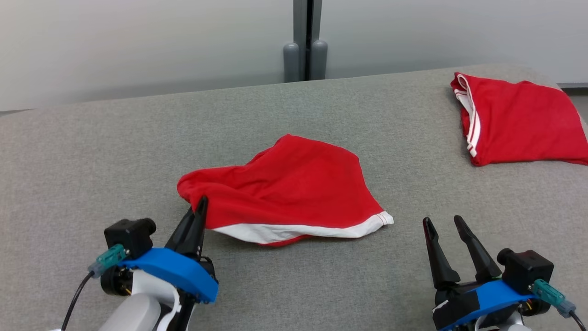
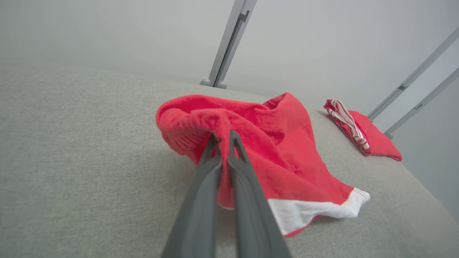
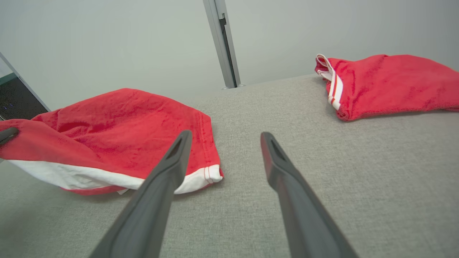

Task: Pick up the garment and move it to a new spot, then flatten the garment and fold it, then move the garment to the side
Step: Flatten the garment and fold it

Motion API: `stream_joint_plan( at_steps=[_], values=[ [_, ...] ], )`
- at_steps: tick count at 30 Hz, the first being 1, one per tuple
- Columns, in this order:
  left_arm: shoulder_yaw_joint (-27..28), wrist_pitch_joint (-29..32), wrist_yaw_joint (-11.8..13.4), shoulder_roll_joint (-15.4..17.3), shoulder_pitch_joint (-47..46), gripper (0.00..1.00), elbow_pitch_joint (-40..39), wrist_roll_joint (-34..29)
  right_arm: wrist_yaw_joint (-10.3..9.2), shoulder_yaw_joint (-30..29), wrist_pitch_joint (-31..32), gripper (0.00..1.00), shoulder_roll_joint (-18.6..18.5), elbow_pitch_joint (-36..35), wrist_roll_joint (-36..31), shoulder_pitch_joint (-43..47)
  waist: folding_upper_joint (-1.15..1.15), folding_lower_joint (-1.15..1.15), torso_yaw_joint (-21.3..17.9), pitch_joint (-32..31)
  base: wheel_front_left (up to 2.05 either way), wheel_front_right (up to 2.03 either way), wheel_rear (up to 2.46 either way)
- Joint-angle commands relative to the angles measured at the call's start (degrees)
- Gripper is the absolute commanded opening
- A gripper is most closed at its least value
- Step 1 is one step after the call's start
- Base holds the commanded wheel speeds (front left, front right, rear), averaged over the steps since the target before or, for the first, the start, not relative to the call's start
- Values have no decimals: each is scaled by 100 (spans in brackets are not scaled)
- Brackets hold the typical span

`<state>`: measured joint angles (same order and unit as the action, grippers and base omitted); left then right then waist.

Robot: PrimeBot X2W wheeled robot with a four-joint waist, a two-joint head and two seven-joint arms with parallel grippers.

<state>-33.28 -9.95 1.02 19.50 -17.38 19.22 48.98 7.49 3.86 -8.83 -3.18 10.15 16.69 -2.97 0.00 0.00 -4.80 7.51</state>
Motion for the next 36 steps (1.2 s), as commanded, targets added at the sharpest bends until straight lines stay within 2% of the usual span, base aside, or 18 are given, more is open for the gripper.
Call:
stream_joint_plan(
  at_steps=[1,8,11,13,16,24,27,32,36],
  values=[
    [8,57,72,72,176,0,-143,21,1,6,3,100,-7,-28,-19,37,0,0,45,10,0,0,0],
    [-238,1103,886,879,1293,0,-2347,40,1,13,46,100,-3,-115,-17,83,0,0,225,21,0,0,0],
    [-214,1436,1203,1087,1546,0,-2778,98,1,49,56,100,-1,-127,-20,35,0,0,214,48,0,0,0],
    [-184,1543,1331,1064,1496,0,-2797,137,1,94,63,100,2,-123,-10,-5,0,0,175,73,0,0,0],
    [-234,1747,1433,944,1219,0,-2381,123,1,145,56,100,1,-103,17,-51,0,0,76,115,0,0,0],
    [-126,1783,1540,180,10,0,-442,154,1,143,36,100,-5,-132,-10,-178,0,0,-261,280,0,0,0],
    [-32,1670,1515,-14,-399,0,236,168,1,140,19,100,-2,-134,5,-204,0,0,-375,360,0,0,0],
    [159,1266,1443,-158,-867,0,1146,134,1,151,-24,100,7,-114,37,-252,0,0,-482,456,0,0,0],
    [218,993,1244,-241,-1121,0,1631,130,1,110,-49,100,12,-89,32,-244,0,0,-472,478,0,0,0]
  ],
)
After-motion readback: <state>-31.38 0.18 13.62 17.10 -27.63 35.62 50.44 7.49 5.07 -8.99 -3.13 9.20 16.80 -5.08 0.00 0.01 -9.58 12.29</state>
